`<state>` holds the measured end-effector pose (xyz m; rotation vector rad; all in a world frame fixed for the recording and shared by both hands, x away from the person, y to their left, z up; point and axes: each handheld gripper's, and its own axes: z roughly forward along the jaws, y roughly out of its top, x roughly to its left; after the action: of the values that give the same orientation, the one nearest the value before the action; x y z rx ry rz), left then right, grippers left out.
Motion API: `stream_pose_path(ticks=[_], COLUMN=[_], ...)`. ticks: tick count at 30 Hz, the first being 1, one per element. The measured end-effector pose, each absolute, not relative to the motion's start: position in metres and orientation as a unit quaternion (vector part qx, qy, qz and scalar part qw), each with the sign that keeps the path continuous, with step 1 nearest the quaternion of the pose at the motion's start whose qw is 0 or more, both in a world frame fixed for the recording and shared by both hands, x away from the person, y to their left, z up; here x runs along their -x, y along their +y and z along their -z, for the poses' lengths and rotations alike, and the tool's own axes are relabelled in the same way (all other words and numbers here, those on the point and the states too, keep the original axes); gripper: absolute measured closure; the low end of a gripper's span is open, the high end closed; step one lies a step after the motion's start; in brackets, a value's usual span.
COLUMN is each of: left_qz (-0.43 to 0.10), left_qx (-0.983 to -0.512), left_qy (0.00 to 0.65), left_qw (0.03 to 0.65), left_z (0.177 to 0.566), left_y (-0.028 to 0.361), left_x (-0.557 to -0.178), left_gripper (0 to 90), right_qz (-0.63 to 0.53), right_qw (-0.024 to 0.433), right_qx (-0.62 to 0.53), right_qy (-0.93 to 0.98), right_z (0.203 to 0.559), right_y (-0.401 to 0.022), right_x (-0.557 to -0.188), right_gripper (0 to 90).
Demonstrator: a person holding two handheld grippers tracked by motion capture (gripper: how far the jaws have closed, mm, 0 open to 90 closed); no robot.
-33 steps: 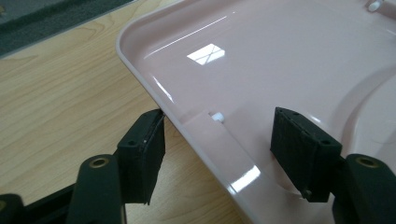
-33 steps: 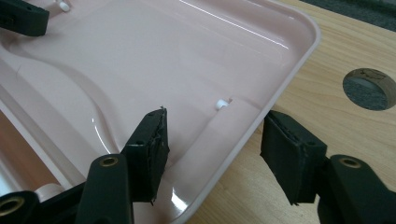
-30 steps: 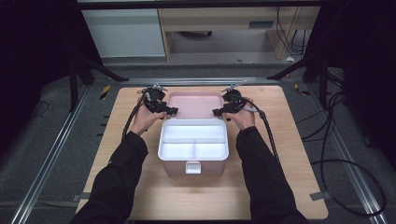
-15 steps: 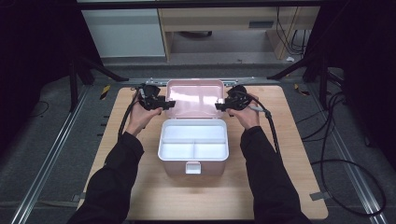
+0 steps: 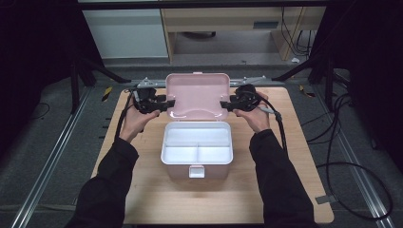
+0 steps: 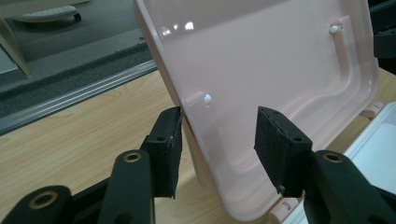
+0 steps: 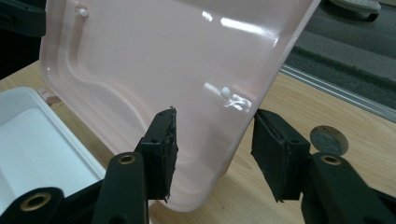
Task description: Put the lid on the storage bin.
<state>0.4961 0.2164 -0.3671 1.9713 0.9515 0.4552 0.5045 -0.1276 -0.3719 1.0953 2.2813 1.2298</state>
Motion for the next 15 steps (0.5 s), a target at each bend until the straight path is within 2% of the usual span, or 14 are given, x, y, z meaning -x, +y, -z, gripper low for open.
stream_pose_path(ticks=[15], left_qz=[-0.211], left_qx=[-0.802], left_qy=[0.350], left_qw=[0.436], left_z=[0.351], left_y=[0.217], left_x=[-0.463], left_gripper=[54.5], right_qz=[-0.434], right_qw=[0.187], right_qx=[-0.354], right_qy=[0.807], right_z=[0.351], right_y=[-0.130], right_x=[-0.475], right_gripper=[53.5])
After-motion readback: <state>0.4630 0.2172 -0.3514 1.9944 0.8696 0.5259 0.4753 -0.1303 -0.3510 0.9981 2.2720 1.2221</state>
